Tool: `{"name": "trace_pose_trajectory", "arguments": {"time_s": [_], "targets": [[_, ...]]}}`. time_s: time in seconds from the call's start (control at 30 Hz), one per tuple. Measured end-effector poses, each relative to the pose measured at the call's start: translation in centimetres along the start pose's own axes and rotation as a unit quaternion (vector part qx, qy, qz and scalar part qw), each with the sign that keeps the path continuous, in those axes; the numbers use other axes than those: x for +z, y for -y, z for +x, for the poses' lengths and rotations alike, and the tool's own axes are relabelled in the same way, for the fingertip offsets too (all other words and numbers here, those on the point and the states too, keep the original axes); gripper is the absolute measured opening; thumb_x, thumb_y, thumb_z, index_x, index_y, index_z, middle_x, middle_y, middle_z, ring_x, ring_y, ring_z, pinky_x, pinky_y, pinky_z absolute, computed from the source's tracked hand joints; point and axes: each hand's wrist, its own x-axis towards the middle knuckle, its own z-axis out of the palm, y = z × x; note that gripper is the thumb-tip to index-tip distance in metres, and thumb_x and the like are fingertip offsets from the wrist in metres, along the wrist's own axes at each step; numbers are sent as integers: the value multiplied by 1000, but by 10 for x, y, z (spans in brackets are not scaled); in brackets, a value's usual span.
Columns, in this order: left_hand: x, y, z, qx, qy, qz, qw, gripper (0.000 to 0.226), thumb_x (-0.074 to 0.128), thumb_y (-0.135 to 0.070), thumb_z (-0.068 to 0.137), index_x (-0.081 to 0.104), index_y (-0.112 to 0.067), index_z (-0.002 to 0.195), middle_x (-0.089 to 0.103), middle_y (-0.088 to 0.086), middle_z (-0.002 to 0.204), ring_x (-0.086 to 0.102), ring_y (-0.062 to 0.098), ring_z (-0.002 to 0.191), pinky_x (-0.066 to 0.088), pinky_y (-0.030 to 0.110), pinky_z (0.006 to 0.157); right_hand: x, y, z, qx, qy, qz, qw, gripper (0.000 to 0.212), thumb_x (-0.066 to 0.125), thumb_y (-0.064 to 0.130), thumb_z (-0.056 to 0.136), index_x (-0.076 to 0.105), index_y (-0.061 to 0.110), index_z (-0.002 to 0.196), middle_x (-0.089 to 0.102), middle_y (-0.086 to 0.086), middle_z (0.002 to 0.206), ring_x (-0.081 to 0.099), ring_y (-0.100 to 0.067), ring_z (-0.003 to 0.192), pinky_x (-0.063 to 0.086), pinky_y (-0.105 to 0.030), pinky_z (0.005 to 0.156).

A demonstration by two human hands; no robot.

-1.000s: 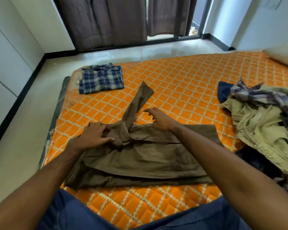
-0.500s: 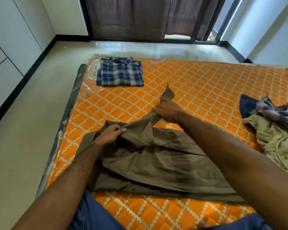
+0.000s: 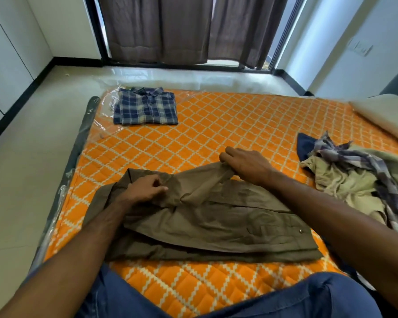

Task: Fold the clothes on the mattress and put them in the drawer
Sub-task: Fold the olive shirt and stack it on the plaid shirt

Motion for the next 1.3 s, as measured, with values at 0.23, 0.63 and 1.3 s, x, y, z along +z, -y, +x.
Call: {"name": "trace_pose_trajectory", "arguments": {"time_s": [0.23,0.63,1.3], "targets": [[4,7,-7,-44,-74,-32,996,23,54,-27,103,53,-4,101,59,17,90,52,23,73,34,35,62,-12,-3,-36,30,1,-52,998,37,64,11,88,48,13,122,51,-13,109,56,-30,80,39,-39,50],[12,-11,1,39,-171,153,973,42,65,-40,94,51,-20,128,52,8,125,52,34,115,44,57,96,44,-39,-91,290,84,336,892,49,72,37,86,55,22,130,53,-2,127,54,-20,113,51,-43,94],[70,-85,-28,274,-196,407,849,44,74,-13,64,48,-13,100,51,9,89,49,30,75,38,40,61,59,-33,-116,219,-34,209,952,20,63,13,92,57,21,109,62,-2,101,55,-27,93,45,-41,71]]}}
